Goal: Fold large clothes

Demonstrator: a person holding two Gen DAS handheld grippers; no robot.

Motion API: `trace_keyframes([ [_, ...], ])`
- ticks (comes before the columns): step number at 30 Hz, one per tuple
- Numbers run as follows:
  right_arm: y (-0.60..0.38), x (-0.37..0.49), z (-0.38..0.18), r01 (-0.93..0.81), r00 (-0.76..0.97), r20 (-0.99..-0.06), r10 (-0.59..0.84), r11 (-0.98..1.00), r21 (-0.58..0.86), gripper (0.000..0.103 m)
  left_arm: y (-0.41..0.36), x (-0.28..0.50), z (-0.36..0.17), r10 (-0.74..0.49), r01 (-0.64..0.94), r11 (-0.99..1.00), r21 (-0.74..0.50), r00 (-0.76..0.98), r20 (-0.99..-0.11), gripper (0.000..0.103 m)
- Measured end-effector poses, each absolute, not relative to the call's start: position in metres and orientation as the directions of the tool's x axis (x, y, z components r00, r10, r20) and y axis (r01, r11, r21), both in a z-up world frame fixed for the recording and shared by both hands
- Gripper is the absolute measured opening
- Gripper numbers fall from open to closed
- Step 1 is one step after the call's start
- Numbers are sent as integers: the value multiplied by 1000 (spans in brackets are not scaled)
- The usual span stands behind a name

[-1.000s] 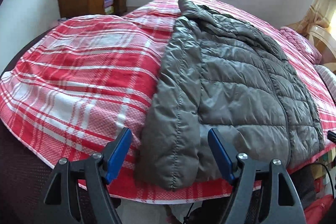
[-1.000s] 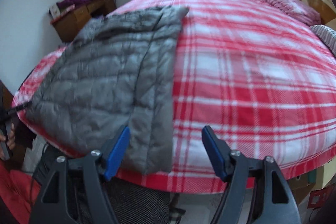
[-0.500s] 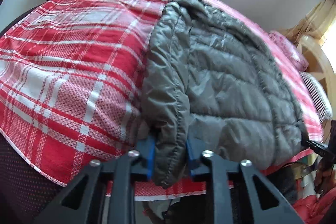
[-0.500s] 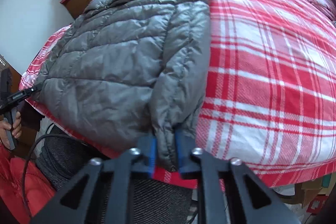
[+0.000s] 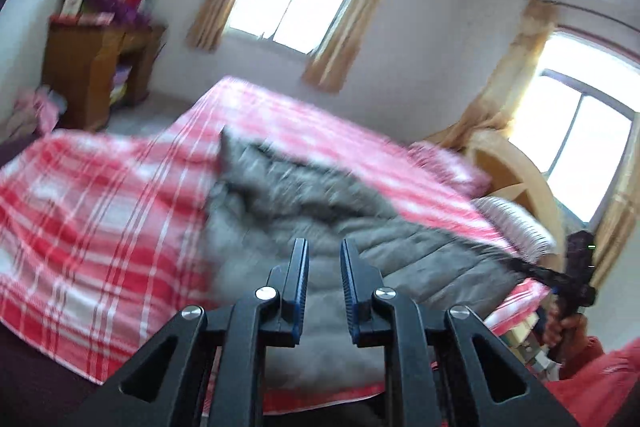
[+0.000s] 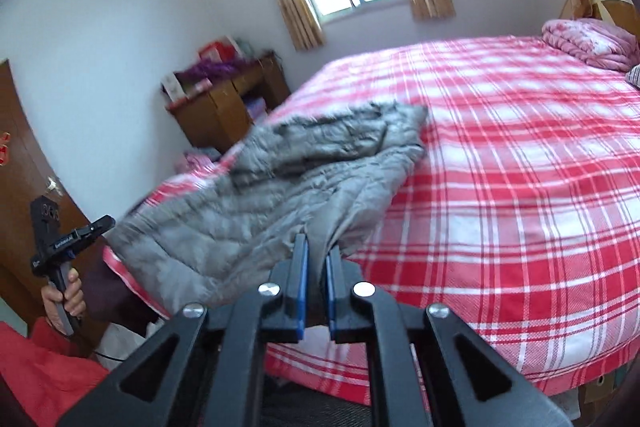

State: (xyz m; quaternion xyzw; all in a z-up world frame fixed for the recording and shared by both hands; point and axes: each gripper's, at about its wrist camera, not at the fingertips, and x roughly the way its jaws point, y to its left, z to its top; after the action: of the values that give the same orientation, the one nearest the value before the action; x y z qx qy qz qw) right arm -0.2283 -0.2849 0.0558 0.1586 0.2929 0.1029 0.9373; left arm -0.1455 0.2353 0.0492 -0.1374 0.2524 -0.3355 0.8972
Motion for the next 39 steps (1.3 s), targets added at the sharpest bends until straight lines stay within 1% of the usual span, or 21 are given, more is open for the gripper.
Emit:
trace_keyframes([
  [2,-285,-235,67,-119,821,-487,298,923,366,10,236,-151,62,-651,546,758,-358,673,-352,16],
  [4,-285,-238,75,-120,836,-466,289,925,359,9,233,-143,61,-573,502,820,-276,720,-392,16],
  [5,-286,-240,80,-112,849,-452,273,930,350,7,233,-136,56,-555,486,832,-268,718,-420,16],
  [8,-293,-234,83,-81,863,-451,228,943,323,7,234,-103,13,-490,395,871,-293,639,-593,18],
  [11,-300,-230,68,-24,849,-495,184,950,312,8,234,-87,-34,-453,329,890,-316,546,-705,18],
  [14,-311,-222,39,30,809,-557,186,934,356,12,239,-85,-72,-468,279,883,-377,477,-744,19],
  [15,-315,-220,29,57,793,-582,181,929,367,23,239,-85,-78,-473,264,881,-392,465,-749,19],
  [16,-319,-219,22,77,779,-601,178,924,374,44,241,-84,-85,-488,250,873,-419,454,-745,19],
  [17,-324,-216,10,109,758,-628,176,915,388,57,244,-87,-90,-506,231,862,-452,450,-736,19],
  [18,-327,-216,3,130,753,-635,170,908,397,80,248,-88,-94,-520,203,851,-484,446,-729,19],
  [19,-331,-218,-4,154,756,-635,157,901,406,88,252,-86,-99,-536,178,838,-516,442,-719,19],
  [21,-335,-222,-12,160,757,-632,166,891,425,88,254,-88,-100,-531,169,840,-515,452,-717,20],
  [23,-334,-219,-25,163,722,-668,180,895,416,88,249,-90,-102,-465,181,883,-433,464,-754,21],
  [25,-331,-217,-38,182,687,-711,152,911,371,88,246,-92,-106,-420,196,907,-372,459,-783,25],
  [27,-329,-216,-53,206,652,-747,126,920,335,88,247,-93,-111,-427,203,904,-376,446,-786,36],
  [29,-331,-218,-62,219,645,-753,125,915,339,88,252,-95,-114,-426,184,904,-386,457,-781,39],
  [31,-333,-219,-69,220,643,-753,140,908,357,88,255,-100,-111,-409,178,912,-370,482,-775,55],
  [32,-333,-220,-71,216,640,-755,146,908,359,88,255,-102,-109,-400,180,916,-359,490,-774,76],
  [33,-332,-220,-71,214,636,-757,147,909,357,88,255,-104,-108,-403,190,915,-356,491,-773,94],
  [34,-332,-221,-73,209,630,-762,150,912,352,88,255,-105,-107,-412,205,911,-358,484,-772,98],
  [39,-329,-221,-83,198,612,-771,176,910,365,88,239,-96,-118,-389,248,919,-306,445,-807,98],
])
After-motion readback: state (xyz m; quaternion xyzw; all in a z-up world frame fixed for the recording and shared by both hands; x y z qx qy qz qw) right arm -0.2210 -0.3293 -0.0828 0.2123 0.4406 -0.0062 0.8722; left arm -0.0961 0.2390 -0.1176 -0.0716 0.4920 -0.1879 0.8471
